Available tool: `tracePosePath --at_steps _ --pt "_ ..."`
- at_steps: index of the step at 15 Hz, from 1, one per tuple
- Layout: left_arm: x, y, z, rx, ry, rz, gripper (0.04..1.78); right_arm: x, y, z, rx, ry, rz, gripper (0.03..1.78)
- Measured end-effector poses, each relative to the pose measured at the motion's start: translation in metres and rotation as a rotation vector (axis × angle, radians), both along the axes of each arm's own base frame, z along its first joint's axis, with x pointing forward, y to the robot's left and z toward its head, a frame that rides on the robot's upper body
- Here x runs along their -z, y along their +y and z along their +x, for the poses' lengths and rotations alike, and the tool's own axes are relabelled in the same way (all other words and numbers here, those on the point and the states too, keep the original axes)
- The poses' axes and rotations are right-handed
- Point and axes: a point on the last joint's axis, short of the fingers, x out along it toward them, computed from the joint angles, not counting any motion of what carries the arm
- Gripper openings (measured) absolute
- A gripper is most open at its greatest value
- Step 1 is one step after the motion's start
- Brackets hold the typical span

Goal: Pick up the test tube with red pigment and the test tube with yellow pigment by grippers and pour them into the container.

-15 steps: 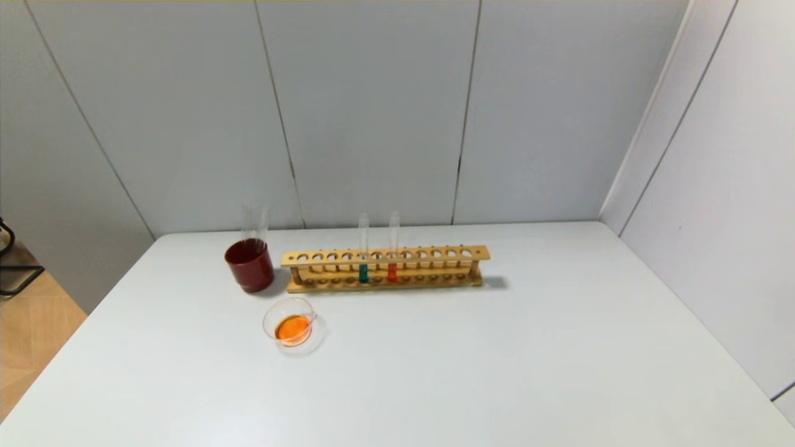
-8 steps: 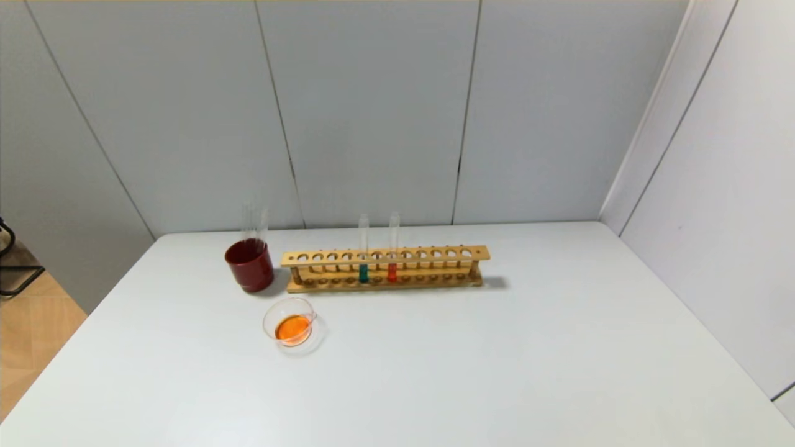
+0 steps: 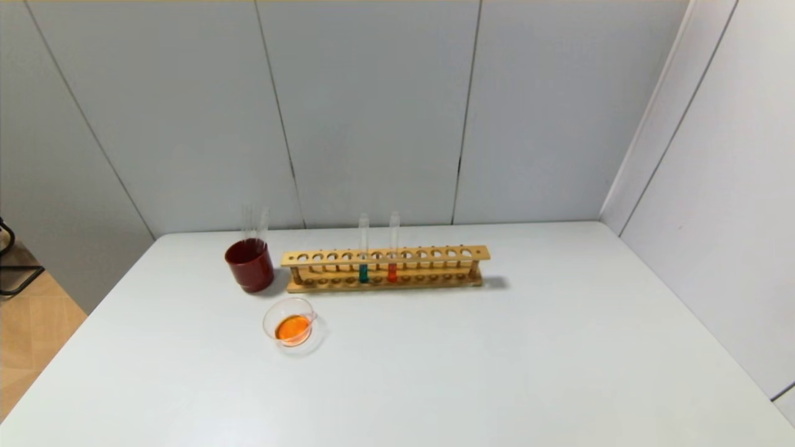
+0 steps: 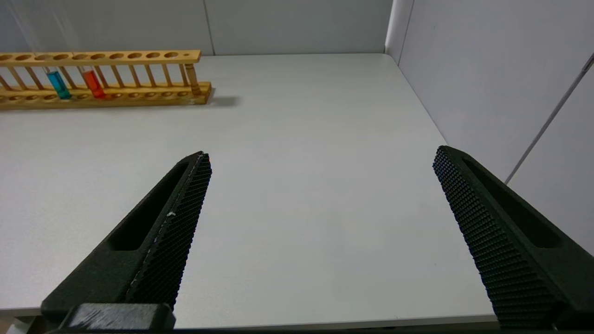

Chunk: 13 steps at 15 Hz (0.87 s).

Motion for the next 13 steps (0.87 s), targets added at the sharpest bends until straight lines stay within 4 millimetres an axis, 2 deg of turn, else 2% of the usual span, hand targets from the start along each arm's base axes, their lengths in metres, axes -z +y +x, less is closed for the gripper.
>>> tracePosePath --at_steps 13 --pt "0.0015 0.0002 0.0007 -0.009 -0.017 -0.014 1.75 0.0000 0.0000 0.0000 0.002 0.000 0.000 1.75"
